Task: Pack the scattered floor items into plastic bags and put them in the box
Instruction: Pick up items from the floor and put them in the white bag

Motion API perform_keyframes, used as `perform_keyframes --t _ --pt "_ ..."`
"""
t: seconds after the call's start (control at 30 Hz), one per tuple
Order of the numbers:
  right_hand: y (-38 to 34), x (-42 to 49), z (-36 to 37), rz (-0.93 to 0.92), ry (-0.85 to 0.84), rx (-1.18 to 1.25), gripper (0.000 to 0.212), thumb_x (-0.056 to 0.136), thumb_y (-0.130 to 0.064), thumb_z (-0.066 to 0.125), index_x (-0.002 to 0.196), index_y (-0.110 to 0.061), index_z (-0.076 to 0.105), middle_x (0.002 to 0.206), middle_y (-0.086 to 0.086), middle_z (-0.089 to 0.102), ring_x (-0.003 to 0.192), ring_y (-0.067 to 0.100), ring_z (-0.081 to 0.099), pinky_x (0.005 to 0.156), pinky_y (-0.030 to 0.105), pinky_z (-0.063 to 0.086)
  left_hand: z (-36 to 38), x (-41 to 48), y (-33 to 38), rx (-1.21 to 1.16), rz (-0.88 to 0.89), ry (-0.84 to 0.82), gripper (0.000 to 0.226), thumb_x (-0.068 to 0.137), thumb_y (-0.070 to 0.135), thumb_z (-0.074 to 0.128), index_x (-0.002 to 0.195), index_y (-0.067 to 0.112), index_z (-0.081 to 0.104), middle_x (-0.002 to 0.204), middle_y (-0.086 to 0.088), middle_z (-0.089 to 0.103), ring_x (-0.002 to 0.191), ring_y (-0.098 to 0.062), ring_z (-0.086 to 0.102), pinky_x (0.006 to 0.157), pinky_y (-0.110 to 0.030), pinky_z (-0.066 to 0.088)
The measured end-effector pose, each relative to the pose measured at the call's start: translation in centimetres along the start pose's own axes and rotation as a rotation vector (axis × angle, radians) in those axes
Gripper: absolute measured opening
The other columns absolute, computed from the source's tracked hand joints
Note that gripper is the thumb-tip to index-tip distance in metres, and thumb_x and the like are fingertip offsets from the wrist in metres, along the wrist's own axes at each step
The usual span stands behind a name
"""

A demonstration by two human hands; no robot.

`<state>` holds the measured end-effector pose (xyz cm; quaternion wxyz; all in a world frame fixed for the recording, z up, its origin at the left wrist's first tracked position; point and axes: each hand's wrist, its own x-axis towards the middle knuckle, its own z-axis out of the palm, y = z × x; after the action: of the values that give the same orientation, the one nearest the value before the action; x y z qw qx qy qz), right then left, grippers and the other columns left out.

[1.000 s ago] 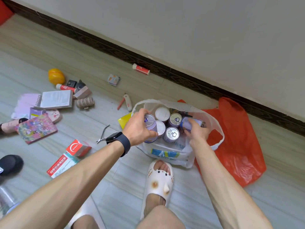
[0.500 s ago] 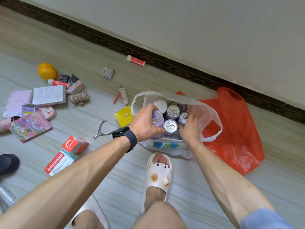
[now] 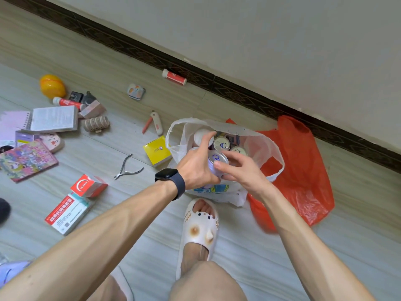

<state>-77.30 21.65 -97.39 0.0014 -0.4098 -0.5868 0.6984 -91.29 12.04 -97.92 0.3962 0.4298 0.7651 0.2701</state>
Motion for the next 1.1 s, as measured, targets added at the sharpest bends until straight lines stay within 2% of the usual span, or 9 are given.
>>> perform_keyframes --t 0.17,0.27,0.37,0.47,0.6,0.67,0.77,1.0,1.1 --pt "-0.9 -1.0 -0.7 -0.049 0.025 -0.270 0.034 0.078 -0.030 0.084 0.108 -0.033 0.070 0.094 -0.010 0.077 0.090 0.002 0.071 0.076 0.014 0.054 1.2 0.8 -0.5 0.072 0.047 -0.005 0.120 0.057 0.029 0.074 0.150 0.037 -0.001 0.097 -0.010 0.069 0.086 -0.028 0.066 0.074 -0.043 0.056" --pt "-0.5 -1.0 -1.7 -0.083 0.189 -0.399 0.025 0.075 -0.035 0.084 0.098 -0.035 0.073 0.086 -0.017 0.076 0.083 -0.008 0.068 0.068 0.005 0.047 2.0 0.9 -0.8 0.072 0.062 -0.018 0.108 0.063 0.035 0.074 0.149 0.032 0.009 0.116 -0.004 0.068 0.100 -0.025 0.064 0.081 -0.041 0.055" --pt "0.2 -0.6 -3.8 -0.056 0.474 -0.338 0.022 0.079 -0.038 0.078 0.099 -0.031 0.075 0.085 -0.014 0.076 0.076 -0.003 0.069 0.069 0.016 0.051 2.7 0.6 -1.4 0.191 0.080 0.027 0.074 0.074 0.036 0.068 0.140 0.024 0.035 0.131 -0.001 0.056 0.118 -0.025 0.054 0.090 -0.038 0.049" --pt "0.9 -0.3 -5.7 0.081 0.683 -0.426 0.038 0.069 -0.060 0.071 0.096 -0.034 0.073 0.079 -0.014 0.075 0.078 0.010 0.071 0.072 0.032 0.055 4.1 -0.2 -2.6 0.589 0.127 -0.073 0.051 0.082 0.028 0.061 0.130 0.017 0.046 0.127 -0.004 0.054 0.121 -0.027 0.049 0.100 -0.039 0.036" --pt "1.1 -0.1 -5.4 0.169 0.613 -0.629 0.031 0.066 -0.056 0.068 0.081 -0.030 0.072 0.069 -0.009 0.070 0.071 0.014 0.064 0.059 0.030 0.049 5.7 -0.5 -3.3 0.901 0.198 -0.219 0.060 0.074 0.040 0.075 0.122 0.015 0.048 0.115 -0.004 0.061 0.112 -0.027 0.053 0.105 -0.042 0.026" --pt "1.8 0.1 -4.6 0.188 0.575 -0.664 0.031 0.066 -0.053 0.069 0.075 -0.024 0.070 0.065 -0.005 0.067 0.066 0.019 0.062 0.052 0.028 0.042 6.1 -0.3 -3.2 0.913 0.199 -0.273 0.058 0.072 0.048 0.077 0.117 0.018 0.055 0.113 -0.003 0.062 0.110 -0.026 0.054 0.105 -0.041 0.026" --pt "3.7 0.7 -3.6 0.229 0.572 -0.689 0.035 0.066 -0.054 0.066 0.074 -0.019 0.066 0.069 0.001 0.067 0.074 0.028 0.062 0.058 0.031 0.041 6.6 -0.3 -3.1 0.873 0.228 -0.324 0.052 0.072 0.055 0.077 0.112 0.024 0.065 0.111 -0.001 0.060 0.111 -0.024 0.054 0.101 -0.038 0.029" --pt "6.6 3.1 -1.2 0.355 0.562 -0.683 0.048 0.071 -0.057 0.065 0.086 -0.013 0.068 0.095 0.016 0.072 0.093 0.038 0.064 0.070 0.032 0.045 6.2 -1.1 -2.7 0.749 0.262 -0.398 0.035 0.088 0.028 0.065 0.121 0.039 0.064 0.118 0.003 0.057 0.113 -0.022 0.054 0.095 -0.035 0.030" --pt "7.0 3.5 -0.7 0.320 0.555 -0.716 0.042 0.075 -0.053 0.067 0.087 -0.013 0.065 0.099 0.015 0.072 0.097 0.038 0.064 0.070 0.032 0.043 6.9 -1.2 -2.8 0.696 0.288 -0.402 0.034 0.092 0.023 0.057 0.119 0.042 0.065 0.115 0.004 0.059 0.110 -0.021 0.055 0.095 -0.035 0.031"
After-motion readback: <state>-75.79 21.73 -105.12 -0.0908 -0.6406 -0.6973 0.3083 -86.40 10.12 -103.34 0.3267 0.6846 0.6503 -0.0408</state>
